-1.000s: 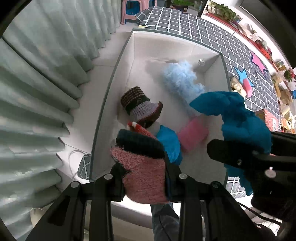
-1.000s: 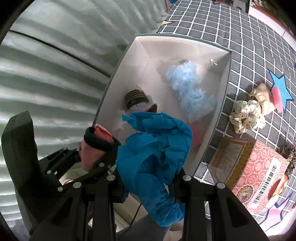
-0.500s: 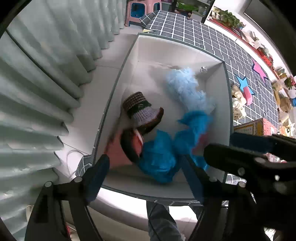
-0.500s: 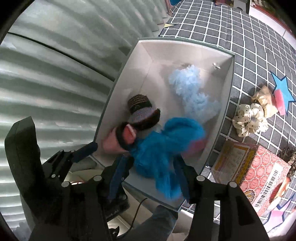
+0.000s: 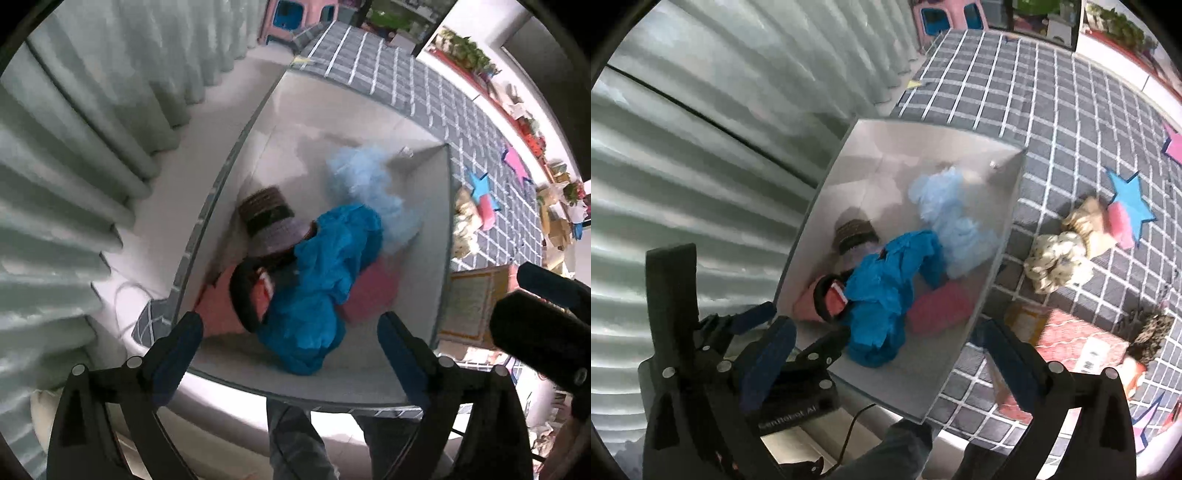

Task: Organize soft objects
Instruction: 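Move both tools away from the box back over the pile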

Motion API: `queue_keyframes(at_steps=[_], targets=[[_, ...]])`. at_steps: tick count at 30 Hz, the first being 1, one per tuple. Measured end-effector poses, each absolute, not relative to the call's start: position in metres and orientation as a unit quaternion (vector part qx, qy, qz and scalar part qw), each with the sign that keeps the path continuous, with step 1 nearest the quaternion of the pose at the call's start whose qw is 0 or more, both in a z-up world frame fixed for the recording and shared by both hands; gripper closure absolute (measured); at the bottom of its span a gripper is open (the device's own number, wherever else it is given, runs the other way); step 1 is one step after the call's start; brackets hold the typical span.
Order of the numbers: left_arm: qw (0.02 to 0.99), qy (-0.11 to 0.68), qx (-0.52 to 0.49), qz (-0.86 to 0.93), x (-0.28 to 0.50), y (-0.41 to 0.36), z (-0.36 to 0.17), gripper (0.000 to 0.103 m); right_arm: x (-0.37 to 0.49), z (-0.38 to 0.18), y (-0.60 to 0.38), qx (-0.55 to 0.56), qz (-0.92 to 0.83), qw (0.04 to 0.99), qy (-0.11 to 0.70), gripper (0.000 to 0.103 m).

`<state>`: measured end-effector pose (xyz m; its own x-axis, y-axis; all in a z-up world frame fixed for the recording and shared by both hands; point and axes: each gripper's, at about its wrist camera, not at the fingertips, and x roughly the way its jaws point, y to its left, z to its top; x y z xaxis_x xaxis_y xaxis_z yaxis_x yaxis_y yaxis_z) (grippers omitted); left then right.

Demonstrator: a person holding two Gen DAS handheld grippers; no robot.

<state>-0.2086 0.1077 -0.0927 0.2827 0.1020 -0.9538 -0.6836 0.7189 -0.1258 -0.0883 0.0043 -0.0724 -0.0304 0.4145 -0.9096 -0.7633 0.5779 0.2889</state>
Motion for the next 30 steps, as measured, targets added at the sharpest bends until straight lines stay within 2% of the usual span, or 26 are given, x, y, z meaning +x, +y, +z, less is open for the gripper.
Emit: queue_keyframes(at_steps=[8,14,23,30], targets=[[0.788,0.523,-0.233,0.225,-0.168,0.083,-0.053,0.007,-0.051,-0.032,-0.046,-0.101,0.414,0.714,0.555,0.000],[0.801,0.529,-0.206,0.188,-0.124,0.052,-0.037,0.006,-0.001,-0.025,-0.117,-0.050,0.356,0.747,0.559,0.000],[0.800,0.548,-0.192,0.148,-0.052,-0.007,-0.026,0.006,0.073,-0.084,-0.225,0.005,0.233,0.753,0.615,0.000],[0.783,0.573,-0.172,0.170,0.019,-0.040,-0.040,0.006,0.099,-0.141,-0.264,-0.001,0.200,0.731,0.653,0.000]])
